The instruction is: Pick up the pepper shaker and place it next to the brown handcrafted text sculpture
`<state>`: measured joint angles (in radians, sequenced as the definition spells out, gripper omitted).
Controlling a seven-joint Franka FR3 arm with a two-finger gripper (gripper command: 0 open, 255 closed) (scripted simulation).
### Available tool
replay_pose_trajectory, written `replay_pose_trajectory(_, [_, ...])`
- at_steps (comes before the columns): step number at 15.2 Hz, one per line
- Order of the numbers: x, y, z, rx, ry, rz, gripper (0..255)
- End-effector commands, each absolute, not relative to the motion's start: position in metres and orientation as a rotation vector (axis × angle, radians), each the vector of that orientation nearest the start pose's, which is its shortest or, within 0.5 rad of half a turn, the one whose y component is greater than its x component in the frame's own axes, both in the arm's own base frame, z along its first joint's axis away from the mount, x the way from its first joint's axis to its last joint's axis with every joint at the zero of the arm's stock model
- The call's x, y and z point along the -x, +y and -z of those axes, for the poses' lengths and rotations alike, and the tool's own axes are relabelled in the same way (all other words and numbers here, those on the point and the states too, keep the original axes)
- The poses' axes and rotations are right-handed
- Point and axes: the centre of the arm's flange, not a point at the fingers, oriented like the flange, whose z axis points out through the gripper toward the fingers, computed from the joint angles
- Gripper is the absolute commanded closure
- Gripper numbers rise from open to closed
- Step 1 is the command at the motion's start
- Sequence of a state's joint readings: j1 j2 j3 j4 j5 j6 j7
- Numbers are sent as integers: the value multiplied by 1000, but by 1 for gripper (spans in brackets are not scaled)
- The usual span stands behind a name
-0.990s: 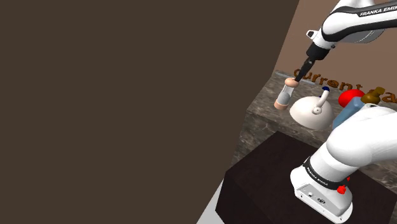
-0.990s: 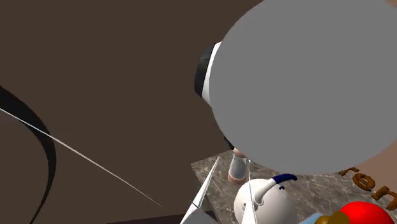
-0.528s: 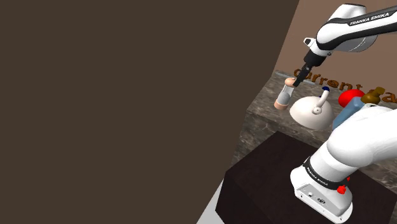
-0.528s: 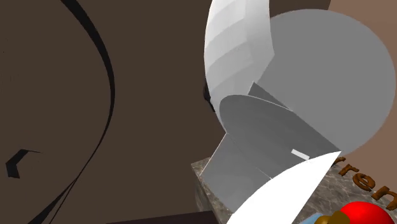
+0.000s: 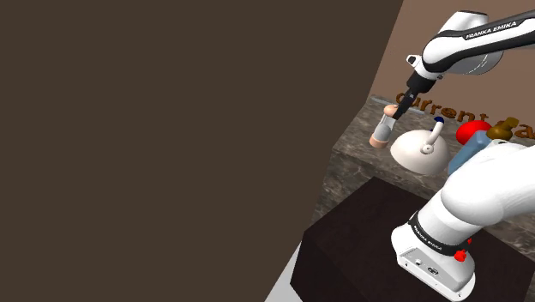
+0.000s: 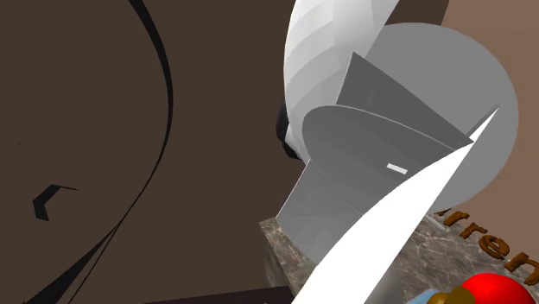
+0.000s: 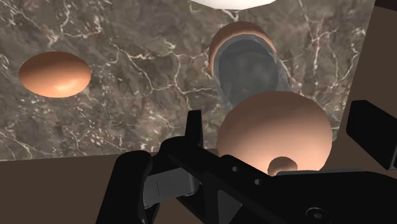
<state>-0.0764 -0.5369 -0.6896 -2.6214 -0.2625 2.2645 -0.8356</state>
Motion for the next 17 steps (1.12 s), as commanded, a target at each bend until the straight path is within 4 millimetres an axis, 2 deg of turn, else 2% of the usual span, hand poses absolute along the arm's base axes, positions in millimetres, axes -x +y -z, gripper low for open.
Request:
replay_pose_trajectory(1, [-290, -277, -393, 3079, -448, 243, 0])
replay_pose_trajectory(2, [-290, -277, -393, 3079, -448, 243, 255])
replay_pose_trajectory(11, [-290, -277, -393, 3079, -448, 243, 255])
replay_pose_trajectory(17, [-290, -277, -425, 3079, -448, 243, 255])
